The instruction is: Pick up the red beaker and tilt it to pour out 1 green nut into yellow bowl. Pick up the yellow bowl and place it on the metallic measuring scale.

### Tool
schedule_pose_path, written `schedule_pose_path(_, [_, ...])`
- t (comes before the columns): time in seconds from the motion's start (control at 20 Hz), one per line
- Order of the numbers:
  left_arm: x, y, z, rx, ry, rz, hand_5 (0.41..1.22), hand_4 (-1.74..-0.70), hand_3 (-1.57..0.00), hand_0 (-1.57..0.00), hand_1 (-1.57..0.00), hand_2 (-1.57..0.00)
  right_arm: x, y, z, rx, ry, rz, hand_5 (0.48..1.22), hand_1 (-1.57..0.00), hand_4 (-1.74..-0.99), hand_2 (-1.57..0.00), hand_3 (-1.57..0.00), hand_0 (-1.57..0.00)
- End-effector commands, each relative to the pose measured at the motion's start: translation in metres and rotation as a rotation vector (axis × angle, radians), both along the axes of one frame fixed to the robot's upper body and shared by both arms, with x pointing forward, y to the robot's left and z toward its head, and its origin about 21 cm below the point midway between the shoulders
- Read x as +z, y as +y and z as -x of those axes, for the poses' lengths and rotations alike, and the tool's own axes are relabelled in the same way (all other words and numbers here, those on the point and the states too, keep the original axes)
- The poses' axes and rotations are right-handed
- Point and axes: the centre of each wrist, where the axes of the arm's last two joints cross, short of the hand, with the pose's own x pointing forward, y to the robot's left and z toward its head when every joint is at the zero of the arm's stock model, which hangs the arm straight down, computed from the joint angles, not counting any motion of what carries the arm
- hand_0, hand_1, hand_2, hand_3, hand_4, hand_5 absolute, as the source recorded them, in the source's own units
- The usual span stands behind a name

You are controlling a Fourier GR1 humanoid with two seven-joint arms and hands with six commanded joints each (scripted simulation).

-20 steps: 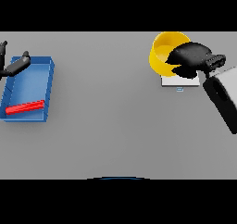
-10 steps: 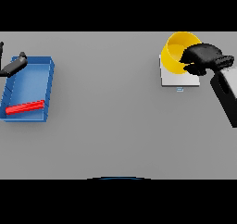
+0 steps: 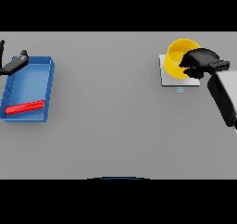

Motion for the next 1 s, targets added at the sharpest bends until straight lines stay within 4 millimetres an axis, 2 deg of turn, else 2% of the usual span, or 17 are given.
schedule_pose_path(0.0, [-0.001, -0.001, -0.001, -0.001, 0.001, -0.003, 0.734, -0.81, 0.00, 0.00, 0.00, 0.00, 0.000, -0.002, 0.000, 0.002, 0.005, -0.002, 1.221, -1.42, -1.721, -1.57, -1.48, -1.55])
schedule_pose_path(0.1, [-0.001, -0.002, 0.000, 0.000, 0.009, -0.001, 0.740, -0.81, 0.00, 0.00, 0.00, 0.00, 0.002, -0.001, -0.003, -0.017, 0.029, -0.009, 1.221, -1.41, -1.728, -1.57, -1.17, -1.54])
schedule_pose_path(0.15, [-0.004, -0.002, -0.002, -0.004, 0.009, 0.001, 0.745, -0.81, 0.00, 0.00, 0.00, 0.00, -0.001, 0.000, -0.003, -0.023, 0.041, -0.016, 1.221, -1.44, -1.659, -1.50, -1.02, -1.54])
schedule_pose_path(0.2, [-0.003, -0.005, -0.005, -0.003, 0.010, 0.002, 0.745, -0.81, 0.00, 0.00, 0.00, 0.00, -0.004, -0.002, -0.003, -0.038, 0.051, -0.014, 1.134, -1.35, -1.596, -1.35, -0.91, -1.52])
schedule_pose_path(0.25, [-0.005, -0.003, -0.004, 0.006, 0.018, -0.004, 0.744, -0.81, 0.00, 0.00, 0.00, 0.00, -0.006, -0.001, -0.003, -0.048, 0.056, -0.019, 1.053, -1.08, -1.548, -1.13, -0.82, -1.22])
schedule_pose_path(0.35, [-0.009, -0.001, -0.005, 0.014, 0.019, 0.003, 0.745, -0.81, 0.00, 0.00, 0.00, 0.00, -0.004, -0.001, -0.005, -0.046, 0.059, -0.022, 0.928, -0.69, -1.470, -0.81, -0.71, -0.78])
schedule_pose_path(0.4, [-0.007, -0.001, -0.005, 0.008, 0.018, -0.001, 0.742, -0.81, 0.00, 0.00, 0.00, 0.00, 0.000, -0.001, -0.007, -0.047, 0.062, -0.017, 0.887, -0.55, -1.444, -0.69, -0.67, -0.62])
schedule_pose_path(0.45, [-0.010, -0.003, -0.006, 0.005, 0.020, -0.009, 0.740, -0.81, 0.00, 0.00, 0.00, 0.00, -0.004, -0.001, -0.007, -0.041, 0.074, -0.020, 0.851, -0.44, -1.425, -0.60, -0.64, -0.50])
schedule_pose_path(0.55, [-0.009, -0.002, -0.004, 0.003, 0.012, -0.006, 0.739, -0.81, 0.00, 0.00, 0.00, 0.00, -0.005, 0.000, -0.009, -0.030, 0.075, -0.026, 0.799, -0.28, -1.397, -0.45, -0.57, -0.32])
schedule_pose_path(0.7, [-0.008, -0.001, -0.006, -0.007, 0.014, 0.003, 0.736, -0.81, 0.00, 0.00, 0.00, 0.00, -0.009, -0.001, -0.008, -0.005, 0.090, -0.011, 0.755, -0.14, -1.356, -0.29, -0.47, -0.16])
schedule_pose_path(0.8, [-0.008, -0.004, -0.007, 0.000, 0.013, 0.000, 0.734, -0.81, 0.00, 0.00, 0.00, 0.00, -0.007, 0.003, -0.011, 0.006, 0.090, 0.002, 0.741, -0.09, -1.336, -0.21, -0.41, -0.10])
schedule_pose_path(0.95, [-0.004, -0.004, -0.009, 0.001, 0.008, 0.006, 0.734, -0.82, 0.00, 0.00, 0.00, 0.00, -0.006, -0.001, -0.011, -0.002, 0.105, 0.021, 0.733, -0.05, -1.308, -0.12, -0.35, -0.05])
